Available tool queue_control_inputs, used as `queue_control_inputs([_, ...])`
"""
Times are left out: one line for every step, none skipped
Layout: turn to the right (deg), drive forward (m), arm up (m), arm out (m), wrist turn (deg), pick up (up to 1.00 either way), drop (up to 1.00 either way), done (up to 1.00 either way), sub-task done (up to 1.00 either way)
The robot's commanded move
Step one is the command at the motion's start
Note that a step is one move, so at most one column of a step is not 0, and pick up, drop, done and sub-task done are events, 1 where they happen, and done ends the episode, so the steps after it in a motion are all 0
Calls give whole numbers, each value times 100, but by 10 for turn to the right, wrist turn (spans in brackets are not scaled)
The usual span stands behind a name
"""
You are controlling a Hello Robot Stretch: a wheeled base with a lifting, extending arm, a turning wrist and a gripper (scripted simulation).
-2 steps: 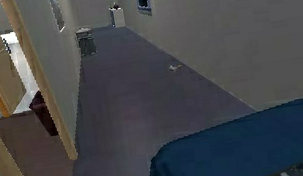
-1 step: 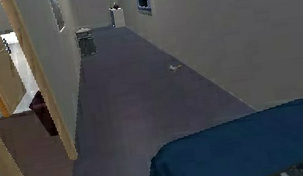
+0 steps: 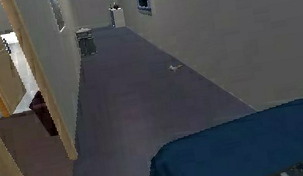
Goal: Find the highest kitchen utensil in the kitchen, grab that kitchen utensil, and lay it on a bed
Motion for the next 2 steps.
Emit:
queue_control_inputs([0,0,0,-8,0,0,0,0,0])
queue_control_inputs([0,0,0,0,0,0,0,100,0])
